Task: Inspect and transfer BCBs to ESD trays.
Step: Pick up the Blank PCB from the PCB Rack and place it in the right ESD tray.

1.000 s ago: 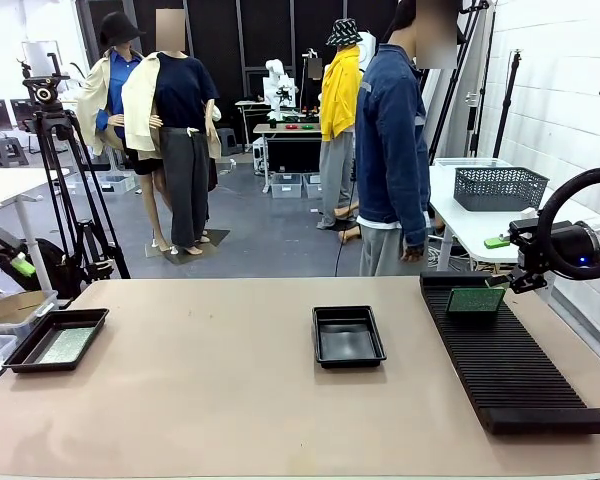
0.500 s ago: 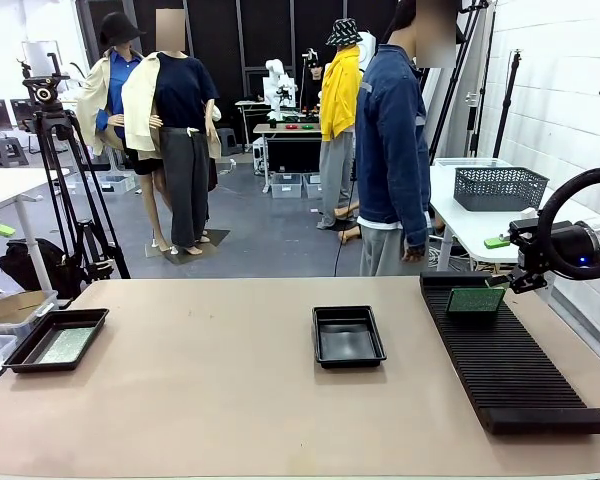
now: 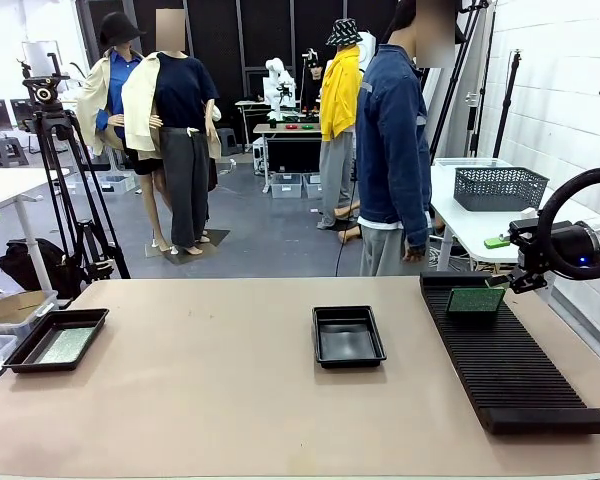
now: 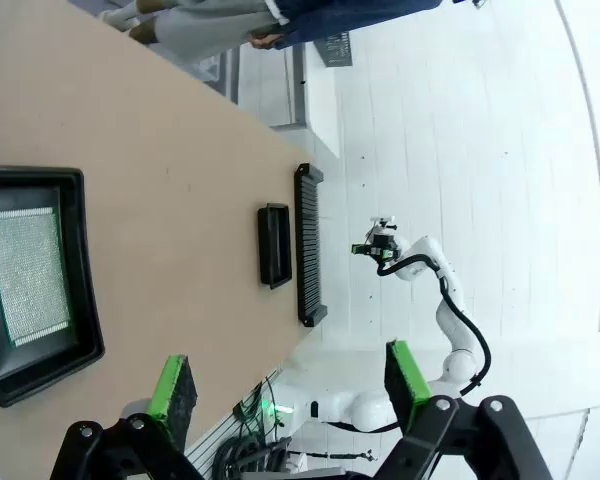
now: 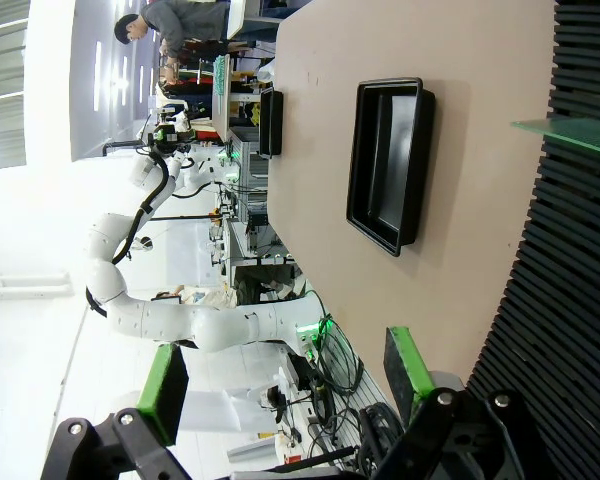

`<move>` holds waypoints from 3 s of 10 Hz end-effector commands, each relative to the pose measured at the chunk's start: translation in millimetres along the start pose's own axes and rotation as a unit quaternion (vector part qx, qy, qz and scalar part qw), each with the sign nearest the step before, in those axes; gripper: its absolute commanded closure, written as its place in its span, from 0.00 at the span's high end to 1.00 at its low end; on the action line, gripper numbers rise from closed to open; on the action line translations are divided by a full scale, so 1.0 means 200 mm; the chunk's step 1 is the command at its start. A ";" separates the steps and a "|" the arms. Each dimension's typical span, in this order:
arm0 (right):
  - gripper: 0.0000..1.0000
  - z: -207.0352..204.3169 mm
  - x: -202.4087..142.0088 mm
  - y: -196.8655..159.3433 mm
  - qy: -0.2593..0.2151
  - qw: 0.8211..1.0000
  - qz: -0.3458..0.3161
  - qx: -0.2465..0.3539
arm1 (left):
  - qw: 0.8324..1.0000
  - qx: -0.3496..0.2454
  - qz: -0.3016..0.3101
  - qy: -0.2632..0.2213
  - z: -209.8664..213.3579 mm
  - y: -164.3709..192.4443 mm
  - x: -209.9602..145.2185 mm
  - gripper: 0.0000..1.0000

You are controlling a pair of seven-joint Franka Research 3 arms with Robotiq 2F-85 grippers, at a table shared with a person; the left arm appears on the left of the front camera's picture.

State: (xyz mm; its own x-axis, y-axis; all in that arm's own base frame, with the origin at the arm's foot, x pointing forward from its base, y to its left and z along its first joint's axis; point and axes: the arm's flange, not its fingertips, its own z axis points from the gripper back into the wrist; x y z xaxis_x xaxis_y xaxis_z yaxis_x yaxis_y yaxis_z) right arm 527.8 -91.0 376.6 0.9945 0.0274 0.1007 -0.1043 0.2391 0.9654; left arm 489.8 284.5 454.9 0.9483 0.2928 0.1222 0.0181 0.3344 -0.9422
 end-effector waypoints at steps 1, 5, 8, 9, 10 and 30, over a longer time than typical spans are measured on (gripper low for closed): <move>1.00 -0.01 0.00 0.01 -0.007 1.000 -0.006 0.001 | 0.999 -0.039 -0.016 0.000 0.08 0.00 0.04 1.00; 1.00 -0.01 0.00 0.01 -0.007 1.000 -0.006 0.001 | 0.999 -0.044 -0.003 -0.003 0.07 0.02 0.03 1.00; 1.00 -0.01 0.00 0.01 -0.007 1.000 -0.006 0.001 | 0.999 -0.044 -0.003 -0.003 0.07 0.02 0.03 1.00; 1.00 -0.01 0.00 0.01 -0.007 1.000 -0.006 0.001 | 0.999 -0.044 -0.003 -0.003 0.07 0.02 0.03 1.00; 1.00 -0.01 0.00 0.01 -0.007 1.000 -0.006 0.001 | 0.999 -0.044 -0.003 -0.003 0.07 0.02 0.03 1.00; 1.00 -0.32 0.46 0.28 0.198 0.829 0.363 -0.377 | 0.999 -0.044 -0.003 -0.003 0.07 0.02 0.03 1.00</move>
State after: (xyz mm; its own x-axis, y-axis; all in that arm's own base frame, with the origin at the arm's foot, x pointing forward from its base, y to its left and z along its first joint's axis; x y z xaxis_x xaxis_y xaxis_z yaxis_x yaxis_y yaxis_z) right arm 611.3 -12.7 429.3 0.6616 0.6633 0.3497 -0.7498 0.5823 0.3142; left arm 492.1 303.4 456.1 0.9484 0.2901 0.1279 0.0575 0.2394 -0.9692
